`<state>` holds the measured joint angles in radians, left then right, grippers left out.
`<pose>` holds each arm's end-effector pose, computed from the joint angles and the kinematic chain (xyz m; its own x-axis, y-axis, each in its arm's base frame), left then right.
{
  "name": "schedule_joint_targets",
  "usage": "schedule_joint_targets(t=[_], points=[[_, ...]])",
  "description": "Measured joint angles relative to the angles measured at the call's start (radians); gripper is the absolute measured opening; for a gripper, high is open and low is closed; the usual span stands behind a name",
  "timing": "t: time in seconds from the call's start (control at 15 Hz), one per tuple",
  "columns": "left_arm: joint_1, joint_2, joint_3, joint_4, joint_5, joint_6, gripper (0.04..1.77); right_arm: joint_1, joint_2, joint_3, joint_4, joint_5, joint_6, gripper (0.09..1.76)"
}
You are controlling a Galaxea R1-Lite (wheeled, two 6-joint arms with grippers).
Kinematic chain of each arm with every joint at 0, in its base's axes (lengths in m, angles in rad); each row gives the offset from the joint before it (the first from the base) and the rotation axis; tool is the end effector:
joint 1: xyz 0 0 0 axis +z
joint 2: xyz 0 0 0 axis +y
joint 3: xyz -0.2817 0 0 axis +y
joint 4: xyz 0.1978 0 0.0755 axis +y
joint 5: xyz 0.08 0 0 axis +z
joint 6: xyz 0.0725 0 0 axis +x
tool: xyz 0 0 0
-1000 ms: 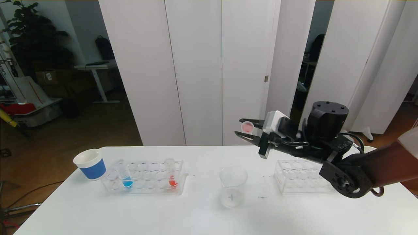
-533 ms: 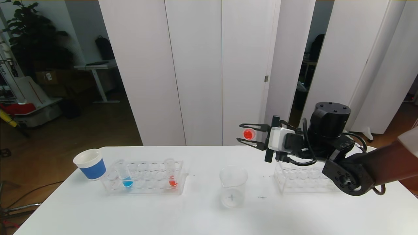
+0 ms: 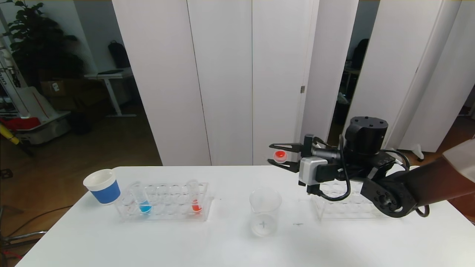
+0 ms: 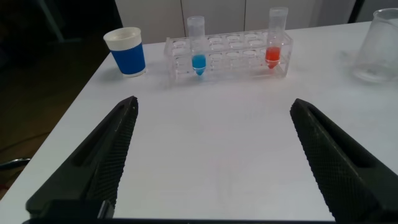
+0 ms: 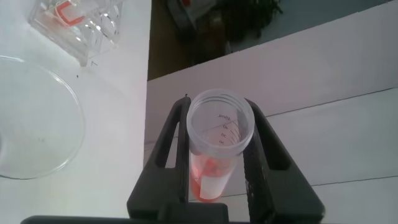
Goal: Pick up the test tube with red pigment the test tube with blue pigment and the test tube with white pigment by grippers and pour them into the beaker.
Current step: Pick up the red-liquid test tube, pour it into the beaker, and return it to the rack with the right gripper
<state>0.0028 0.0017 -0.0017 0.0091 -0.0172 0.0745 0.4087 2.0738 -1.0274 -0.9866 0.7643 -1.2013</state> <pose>0.0686 -0.0011 0.0746 0.9999 -0.0144 -0.0091 0.0150 0.9971 0.0743 0.3767 0.2178 0.1055 0.3862 0.9214 -0.0431 -0.3837 0.1179 -0.9159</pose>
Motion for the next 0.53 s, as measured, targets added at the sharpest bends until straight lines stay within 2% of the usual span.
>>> schedule_joint_targets(t=[0.53], points=[[0.0,0.0,0.0,0.0,0.0,0.0,1.75,0.002,0.006,0.007,0.004,-0.007,-0.174,0.57]])
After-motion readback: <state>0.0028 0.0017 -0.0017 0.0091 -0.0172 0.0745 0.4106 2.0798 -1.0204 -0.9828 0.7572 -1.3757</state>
